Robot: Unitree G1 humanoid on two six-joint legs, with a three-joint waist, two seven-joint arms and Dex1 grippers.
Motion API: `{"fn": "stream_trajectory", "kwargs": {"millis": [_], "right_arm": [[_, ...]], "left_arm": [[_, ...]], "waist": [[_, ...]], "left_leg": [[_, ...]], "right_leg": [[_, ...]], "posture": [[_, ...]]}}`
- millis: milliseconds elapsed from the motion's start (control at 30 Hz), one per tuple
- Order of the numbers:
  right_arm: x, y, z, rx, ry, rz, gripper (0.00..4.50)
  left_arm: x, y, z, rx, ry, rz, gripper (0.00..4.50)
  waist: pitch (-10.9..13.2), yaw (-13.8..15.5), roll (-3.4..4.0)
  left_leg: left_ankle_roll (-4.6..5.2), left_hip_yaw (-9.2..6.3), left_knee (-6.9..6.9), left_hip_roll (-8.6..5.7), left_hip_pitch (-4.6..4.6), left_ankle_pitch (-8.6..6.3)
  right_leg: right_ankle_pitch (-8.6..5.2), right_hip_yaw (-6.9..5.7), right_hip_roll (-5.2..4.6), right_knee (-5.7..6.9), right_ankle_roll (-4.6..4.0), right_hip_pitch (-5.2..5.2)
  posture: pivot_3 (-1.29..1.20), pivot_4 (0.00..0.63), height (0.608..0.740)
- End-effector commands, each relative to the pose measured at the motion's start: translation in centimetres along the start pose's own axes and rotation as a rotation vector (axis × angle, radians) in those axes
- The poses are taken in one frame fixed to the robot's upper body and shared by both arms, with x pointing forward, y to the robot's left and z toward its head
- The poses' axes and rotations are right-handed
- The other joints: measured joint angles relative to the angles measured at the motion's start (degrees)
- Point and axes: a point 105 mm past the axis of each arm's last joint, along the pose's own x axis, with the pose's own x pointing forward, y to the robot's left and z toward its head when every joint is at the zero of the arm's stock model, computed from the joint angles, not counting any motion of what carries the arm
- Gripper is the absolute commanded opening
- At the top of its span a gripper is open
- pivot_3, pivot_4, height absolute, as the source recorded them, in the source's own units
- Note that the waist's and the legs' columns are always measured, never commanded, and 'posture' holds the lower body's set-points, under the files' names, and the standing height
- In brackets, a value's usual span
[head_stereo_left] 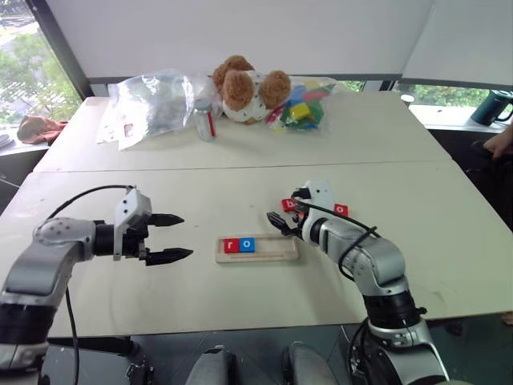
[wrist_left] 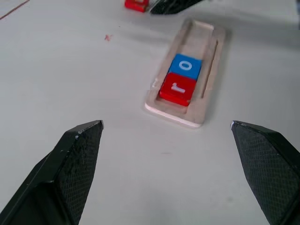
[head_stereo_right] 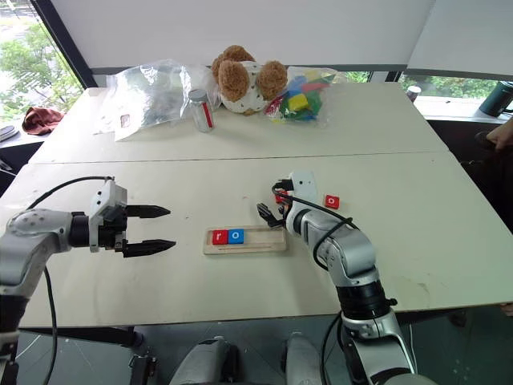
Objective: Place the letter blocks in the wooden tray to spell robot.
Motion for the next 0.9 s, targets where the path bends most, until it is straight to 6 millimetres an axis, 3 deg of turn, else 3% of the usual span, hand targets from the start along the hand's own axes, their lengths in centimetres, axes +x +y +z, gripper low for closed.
{"fn": "stream_trajectory", "kwargs": {"millis": [33, 433, 533, 700, 800, 900], "right_arm": [[0.7, -0.1, 0.9, -0.027, -0.02, -0.039, 4.5], [2.6, 0.1, 0.8, -0.059, -0.027, -0.113, 4.5], [2.8, -0.2, 0.3, -0.071, -0.021, -0.136, 3.62], [2.7, -0.6, 0.3, -0.079, -0.029, -0.164, 1.18], [1.4, -1.5, 1.9, -0.118, -0.098, -0.213, 1.18], [-1.7, -2.3, 3.1, -0.162, -0.159, -0.255, 1.18]], "left_arm": [[-0.6, -0.7, 1.9, 0.011, -0.061, 0.069, 4.47], [-0.4, -0.9, 2.0, -0.008, -0.088, 0.137, 4.47], [-0.3, -1.0, 2.0, -0.012, -0.09, 0.13, 4.5], [0.1, -1.0, 2.1, -0.002, -0.093, 0.117, 4.5], [0.7, -1.4, 2.5, 0.012, -0.101, 0.083, 4.5], [1.6, -2.2, 3.1, 0.025, -0.108, 0.02, 4.5]], "waist": [[0.0, 0.0, -0.01], [0.0, -0.2, 0.0], [0.0, -0.2, 0.0], [0.0, -0.2, 0.01], [0.0, -0.2, 0.02], [0.0, 0.4, 0.08]], "left_leg": [[-0.01, -0.01, 0.0, 0.0, 0.0, 0.0], [-0.18, -0.06, -0.12, 0.08, 0.04, 0.09], [-0.18, -0.05, -0.12, 0.07, 0.04, 0.09], [-0.19, -0.05, -0.14, 0.08, 0.06, 0.09], [-0.19, -0.05, -0.15, 0.08, 0.06, 0.1], [-0.19, -0.07, -0.15, 0.06, 0.01, 0.09]], "right_leg": [[0.0, 0.0, 0.0, 0.01, 0.0, -0.01], [0.0, -0.03, 0.11, 0.08, -0.01, -0.09], [0.0, -0.02, 0.1, 0.08, -0.01, -0.09], [0.0, -0.03, 0.11, 0.08, -0.01, -0.09], [0.0, -0.02, 0.1, 0.08, -0.01, -0.09], [0.0, -0.03, 0.08, 0.07, -0.01, -0.1]], "posture": [[0.0, 0.15, 0.74], [0.0, 0.15, 0.74], [0.0, 0.15, 0.74], [0.0, 0.15, 0.74], [0.0, 0.15, 0.74], [0.0, 0.15, 0.74]]}}
